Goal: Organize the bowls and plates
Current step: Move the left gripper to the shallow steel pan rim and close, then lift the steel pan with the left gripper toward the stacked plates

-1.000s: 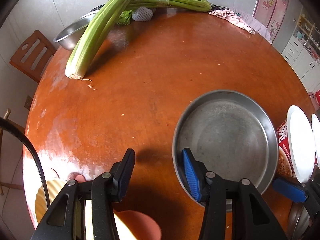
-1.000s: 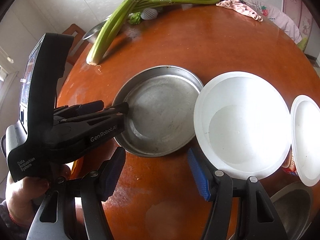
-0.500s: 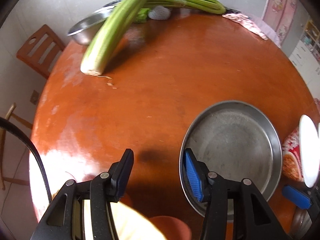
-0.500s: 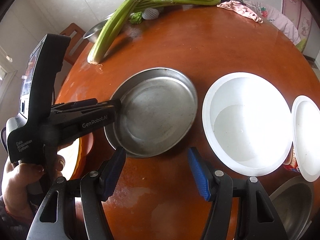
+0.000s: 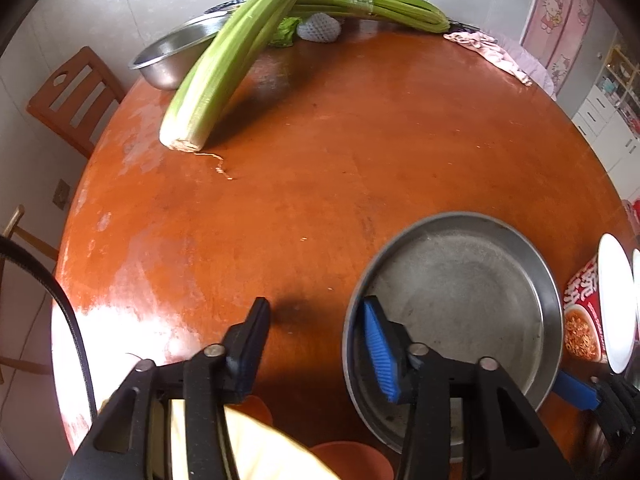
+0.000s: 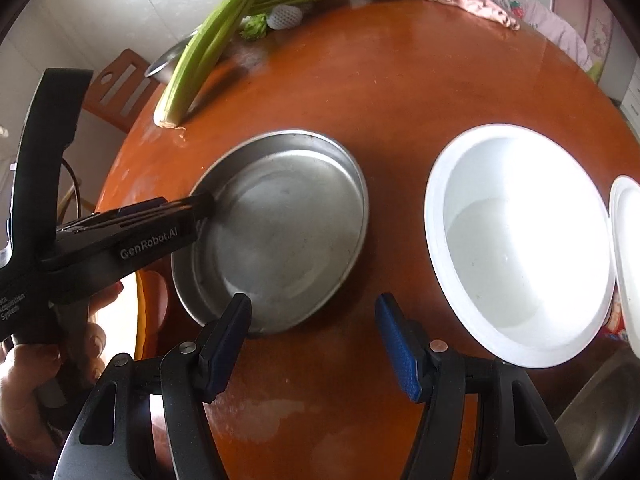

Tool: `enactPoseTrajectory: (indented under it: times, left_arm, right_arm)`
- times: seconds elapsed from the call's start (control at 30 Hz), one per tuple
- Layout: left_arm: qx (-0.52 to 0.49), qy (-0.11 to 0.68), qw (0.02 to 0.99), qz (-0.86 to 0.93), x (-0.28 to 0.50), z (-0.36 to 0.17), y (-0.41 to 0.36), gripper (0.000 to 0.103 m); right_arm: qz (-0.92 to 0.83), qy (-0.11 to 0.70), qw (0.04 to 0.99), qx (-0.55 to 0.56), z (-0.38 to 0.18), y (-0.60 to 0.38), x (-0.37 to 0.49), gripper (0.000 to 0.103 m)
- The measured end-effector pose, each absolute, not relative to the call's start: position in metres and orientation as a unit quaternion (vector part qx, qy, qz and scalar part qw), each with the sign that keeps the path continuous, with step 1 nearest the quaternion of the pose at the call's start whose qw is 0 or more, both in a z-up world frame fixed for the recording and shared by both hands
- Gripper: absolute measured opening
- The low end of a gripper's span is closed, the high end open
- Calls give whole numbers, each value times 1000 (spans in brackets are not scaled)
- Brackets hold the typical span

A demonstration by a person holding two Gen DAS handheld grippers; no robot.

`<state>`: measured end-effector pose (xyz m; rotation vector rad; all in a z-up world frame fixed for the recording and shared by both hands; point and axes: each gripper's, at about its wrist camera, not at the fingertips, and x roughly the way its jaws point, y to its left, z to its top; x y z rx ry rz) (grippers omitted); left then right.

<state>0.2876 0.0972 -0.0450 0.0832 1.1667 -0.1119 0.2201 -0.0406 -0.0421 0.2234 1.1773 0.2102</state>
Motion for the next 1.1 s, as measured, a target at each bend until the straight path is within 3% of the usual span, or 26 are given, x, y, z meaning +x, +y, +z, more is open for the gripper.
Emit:
enactPoseTrajectory:
  times: [0.1, 0.8, 1.1]
  left_arm:
    - [31, 548, 832, -79, 285, -44, 94, 34]
    - [36, 528, 840, -118, 272, -30, 78, 29]
    - [48, 545, 833, -83, 281, -46, 85, 30]
  right_arm:
    - [115, 550, 821, 102, -42, -36, 220, 67]
    - [175, 495, 850, 41, -15, -7, 207, 66]
    - [138, 516, 841, 86, -21, -27, 209, 66]
